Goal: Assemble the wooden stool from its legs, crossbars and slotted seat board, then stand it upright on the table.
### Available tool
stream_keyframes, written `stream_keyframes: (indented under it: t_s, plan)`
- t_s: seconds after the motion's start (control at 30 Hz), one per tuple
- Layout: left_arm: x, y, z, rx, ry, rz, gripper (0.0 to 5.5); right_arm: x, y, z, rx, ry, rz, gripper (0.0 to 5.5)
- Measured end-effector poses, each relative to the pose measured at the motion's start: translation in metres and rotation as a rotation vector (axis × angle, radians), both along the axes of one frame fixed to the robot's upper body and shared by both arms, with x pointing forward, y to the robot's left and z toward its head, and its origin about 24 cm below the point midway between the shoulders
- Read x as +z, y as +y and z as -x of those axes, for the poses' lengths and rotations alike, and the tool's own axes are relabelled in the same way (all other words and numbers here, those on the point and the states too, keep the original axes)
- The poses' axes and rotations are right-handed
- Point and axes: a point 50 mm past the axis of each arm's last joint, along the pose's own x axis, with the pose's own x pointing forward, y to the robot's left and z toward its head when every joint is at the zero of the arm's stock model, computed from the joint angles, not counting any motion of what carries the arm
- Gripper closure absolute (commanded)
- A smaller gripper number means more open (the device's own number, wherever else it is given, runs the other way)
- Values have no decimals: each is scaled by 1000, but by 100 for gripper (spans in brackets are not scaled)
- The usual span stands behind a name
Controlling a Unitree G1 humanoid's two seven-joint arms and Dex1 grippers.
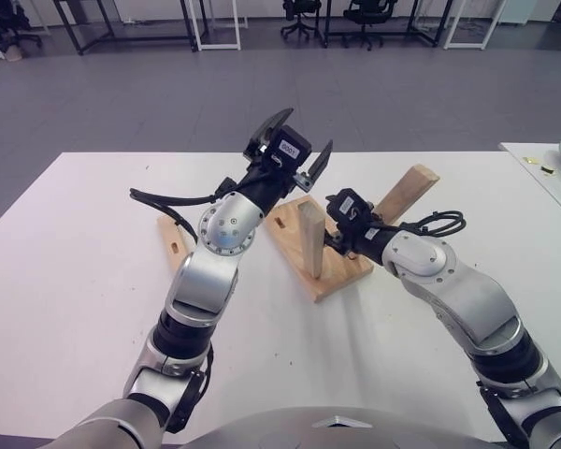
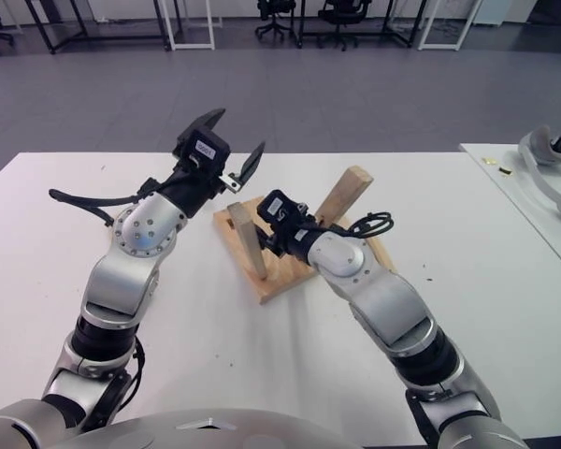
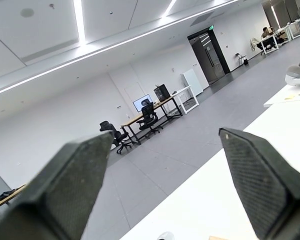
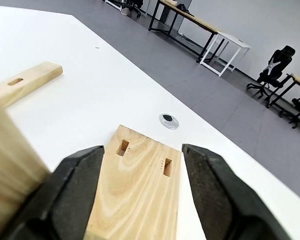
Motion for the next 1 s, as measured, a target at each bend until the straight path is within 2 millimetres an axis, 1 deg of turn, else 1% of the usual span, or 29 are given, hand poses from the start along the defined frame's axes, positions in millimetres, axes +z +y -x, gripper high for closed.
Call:
stream_keyframes:
  t_s: [0.03, 0.13, 0.2, 0.23, 0.27, 0.33, 0.37, 0.4, 0.43, 0.47, 0.53, 0.57, 0.63, 0.7, 0.73, 0.8, 0.87, 0.9, 0.97, 1.0]
  plan:
    - [1, 1, -1, 5, -2, 1, 161, 0, 0, 0, -4, 1, -16, 258]
    - [3, 1, -1, 7, -10, 2, 161, -1, 1, -8, -65, 48, -162, 258]
    - [3, 1, -1, 10, -12, -2, 161, 4, -3, -15, -129, 55, -262, 258]
    - [3, 1, -1, 11, -12, -2, 161, 19, -6, -21, -149, 7, -322, 258]
    - [3, 1, -1, 11, -12, -2, 161, 42, -9, -29, -151, -83, -378, 258]
    - [6, 3, -2, 22, -24, 6, 161, 82, -15, -38, -156, -246, -441, 258]
    - [6, 4, -2, 25, -24, 8, 161, 92, -17, -38, -155, -286, -460, 258]
    - [7, 6, -3, 32, -25, 14, 161, 97, -16, -37, -146, -302, -473, 258]
    - [8, 9, -4, 49, -28, 24, 161, 97, -13, -34, -126, -300, -478, 258]
    - [9, 13, -5, 69, -32, 36, 161, 88, -9, -29, -108, -272, -456, 258]
    - [13, 24, -6, 114, -42, 65, 161, 16, -1, -17, -124, 6, -316, 258]
    - [14, 27, -6, 128, -44, 74, 161, -10, 1, -8, -126, 93, -263, 258]
    - [17, 28, -5, 135, -47, 90, 161, -16, 5, 0, -85, 92, -222, 258]
    - [17, 27, -3, 133, -45, 98, 161, -17, 5, 3, -77, 99, -220, 258]
    - [17, 26, -2, 131, -44, 104, 161, -17, 4, 2, -85, 98, -228, 258]
    - [14, 24, -2, 127, -31, 104, 161, -15, 0, -8, -137, 98, -275, 258]
    - [10, 24, -2, 127, -18, 100, 161, -8, -5, -17, -212, 66, -322, 258]
    - [5, 25, -2, 131, 2, 91, 161, 5, -7, -22, -236, 14, -361, 258]
    - [-6, 28, 0, 143, 46, 80, 161, 46, -8, -26, -210, -155, -428, 258]
    - [-12, 31, 1, 152, 68, 74, 161, 71, -8, -25, -182, -265, -457, 258]
